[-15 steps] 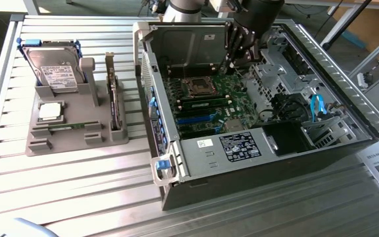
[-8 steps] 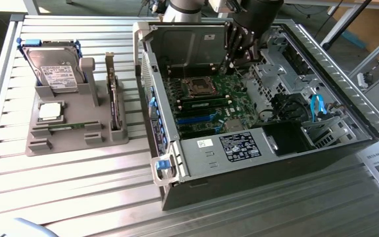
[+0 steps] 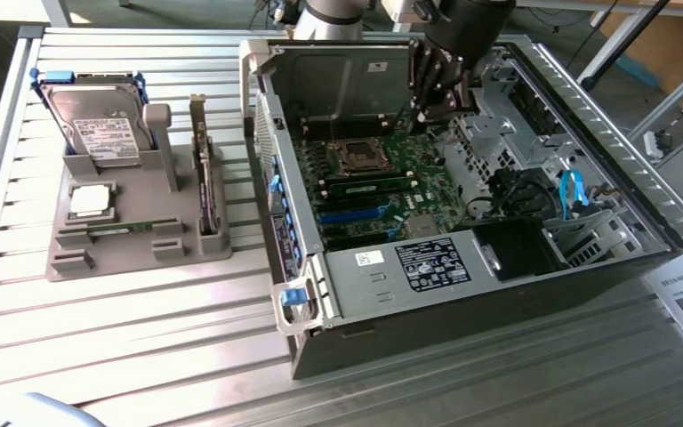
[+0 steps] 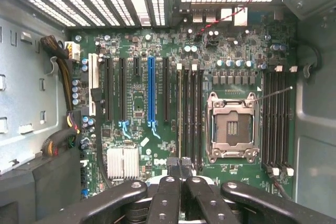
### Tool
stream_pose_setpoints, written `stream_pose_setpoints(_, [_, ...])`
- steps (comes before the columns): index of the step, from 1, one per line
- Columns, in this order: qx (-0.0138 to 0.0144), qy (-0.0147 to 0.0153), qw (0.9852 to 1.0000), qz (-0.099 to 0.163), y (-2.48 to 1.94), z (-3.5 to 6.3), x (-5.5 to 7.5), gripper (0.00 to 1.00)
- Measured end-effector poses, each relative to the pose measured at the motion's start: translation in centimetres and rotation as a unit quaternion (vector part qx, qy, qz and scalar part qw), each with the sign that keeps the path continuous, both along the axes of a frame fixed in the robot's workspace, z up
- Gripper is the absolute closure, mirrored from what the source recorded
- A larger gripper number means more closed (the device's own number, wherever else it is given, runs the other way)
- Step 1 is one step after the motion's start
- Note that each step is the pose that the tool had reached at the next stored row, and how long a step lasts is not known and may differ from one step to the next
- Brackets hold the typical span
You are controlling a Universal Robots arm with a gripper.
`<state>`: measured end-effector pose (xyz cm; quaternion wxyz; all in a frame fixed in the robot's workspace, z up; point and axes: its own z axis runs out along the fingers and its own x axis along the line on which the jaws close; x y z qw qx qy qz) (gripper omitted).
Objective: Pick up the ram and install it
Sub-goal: 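Press down the ram until it locks into place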
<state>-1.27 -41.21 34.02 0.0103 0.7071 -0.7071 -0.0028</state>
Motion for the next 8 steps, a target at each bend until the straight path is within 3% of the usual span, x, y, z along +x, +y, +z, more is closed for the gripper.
stream_pose_setpoints(8, [0.0000,0.0000,1.0000,0.000,0.01,0.00,1.5,0.90])
